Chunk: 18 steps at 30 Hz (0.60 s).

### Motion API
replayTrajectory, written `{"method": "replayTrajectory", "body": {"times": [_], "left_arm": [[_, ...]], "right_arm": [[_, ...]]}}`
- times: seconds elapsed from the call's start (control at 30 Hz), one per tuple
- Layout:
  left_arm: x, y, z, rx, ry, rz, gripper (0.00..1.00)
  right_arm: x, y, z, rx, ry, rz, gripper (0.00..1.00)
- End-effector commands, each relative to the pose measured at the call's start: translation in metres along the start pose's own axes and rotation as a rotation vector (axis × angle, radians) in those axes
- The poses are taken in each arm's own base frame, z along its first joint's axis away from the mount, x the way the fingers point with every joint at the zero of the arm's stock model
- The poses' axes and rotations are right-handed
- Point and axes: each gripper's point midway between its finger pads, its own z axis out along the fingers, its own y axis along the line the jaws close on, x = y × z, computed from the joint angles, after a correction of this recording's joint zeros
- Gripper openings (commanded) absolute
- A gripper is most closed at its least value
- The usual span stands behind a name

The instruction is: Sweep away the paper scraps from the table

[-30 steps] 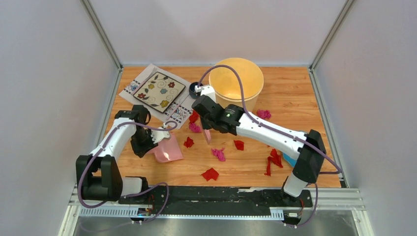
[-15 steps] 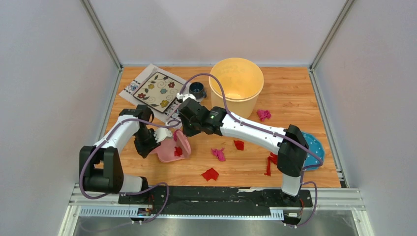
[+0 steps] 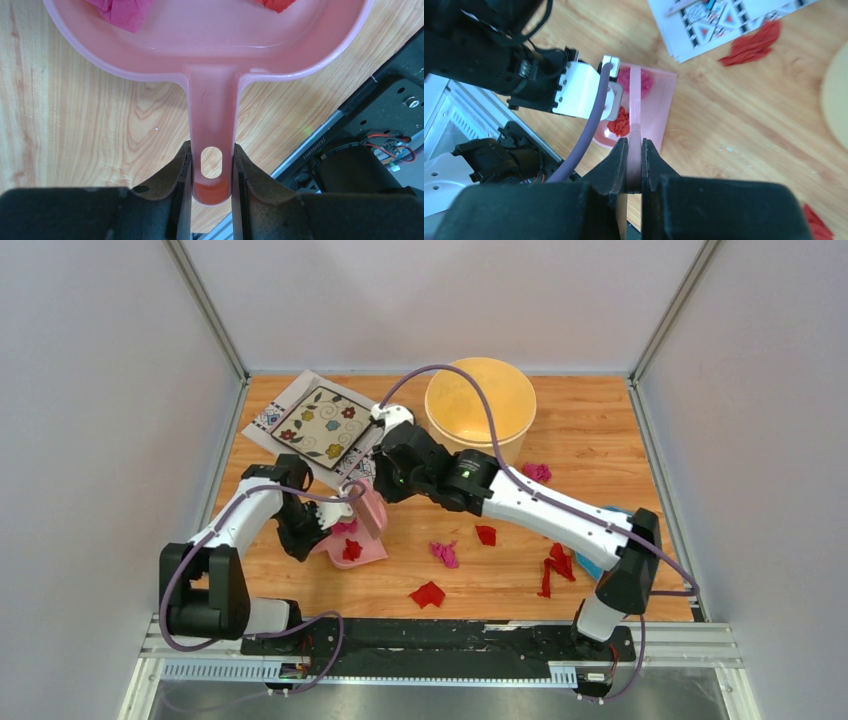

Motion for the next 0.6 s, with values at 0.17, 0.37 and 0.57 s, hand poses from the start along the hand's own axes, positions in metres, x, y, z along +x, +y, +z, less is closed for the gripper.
{"method": "replayTrajectory", "body": {"times": [0.17, 0.37, 0.57], "left_arm": [[-0.046, 0.002, -0.023, -0.060, -0.248, -0.026, 0.00], [-0.075, 0.007, -0.062, -0.092, -0.367, -0.074, 0.00], [-0.097, 0.022, -0.100, -0.142, -0.429, -0.114, 0.00]], "right_arm": [[-0.057, -0.048, -0.095, 0.192, -0.239, -0.040, 0.00], [-0.069, -0.079, -0.165, 0.255, -0.352, -0.009, 0.00], [-0.066, -0.103, -0.224, 0.264, -0.424, 0.038, 0.00]]}}
